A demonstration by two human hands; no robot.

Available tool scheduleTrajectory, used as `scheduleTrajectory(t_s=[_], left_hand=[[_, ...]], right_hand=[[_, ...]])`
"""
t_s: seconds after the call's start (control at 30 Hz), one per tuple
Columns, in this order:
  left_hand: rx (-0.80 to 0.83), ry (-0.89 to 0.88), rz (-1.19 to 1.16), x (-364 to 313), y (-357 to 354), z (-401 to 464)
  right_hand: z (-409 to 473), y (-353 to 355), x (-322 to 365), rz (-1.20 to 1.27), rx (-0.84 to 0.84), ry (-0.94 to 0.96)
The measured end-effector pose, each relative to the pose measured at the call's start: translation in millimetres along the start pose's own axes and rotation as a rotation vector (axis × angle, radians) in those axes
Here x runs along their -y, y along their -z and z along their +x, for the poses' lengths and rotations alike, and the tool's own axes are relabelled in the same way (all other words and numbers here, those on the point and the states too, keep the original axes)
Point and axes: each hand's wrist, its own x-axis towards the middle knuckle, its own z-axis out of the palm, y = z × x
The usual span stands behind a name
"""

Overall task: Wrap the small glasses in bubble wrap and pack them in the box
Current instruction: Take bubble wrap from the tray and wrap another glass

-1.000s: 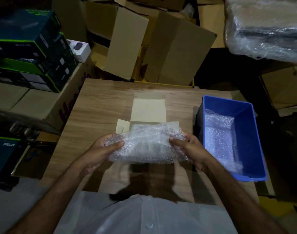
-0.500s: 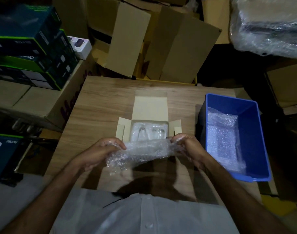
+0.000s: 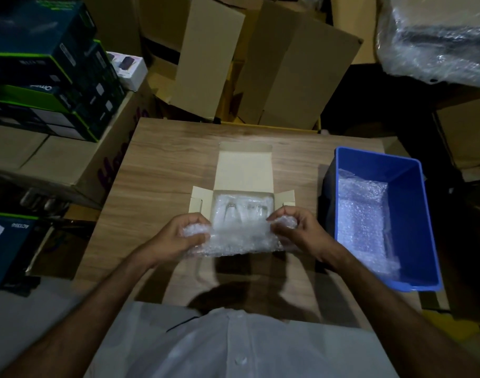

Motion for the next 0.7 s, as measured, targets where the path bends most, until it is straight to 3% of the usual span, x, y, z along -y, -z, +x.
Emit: scheduleTrajectory(t_s=[0.33, 0.43, 0.6, 0.7], left_hand=[[0.112, 0.141, -0.139, 9.7, 2.6, 13.4], [0.061, 0.080, 0.129, 15.8, 1.4, 19.7], [-0.092, -0.167, 0.569, 16.3, -13.9, 37.0], [-0.084, -0.268, 0.914, 12.3, -27.0, 43.1]], right_hand=[[9.3, -4.6, -20.1, -0.345, -0.034, -0.021], [9.3, -4.5, -24.4, -0.509, -0.083, 0.091], [15.0, -10.6, -25.4, -0.971, 0.040, 0.203], [16.4, -17.2, -25.4, -1.200, 0.091, 0.276]])
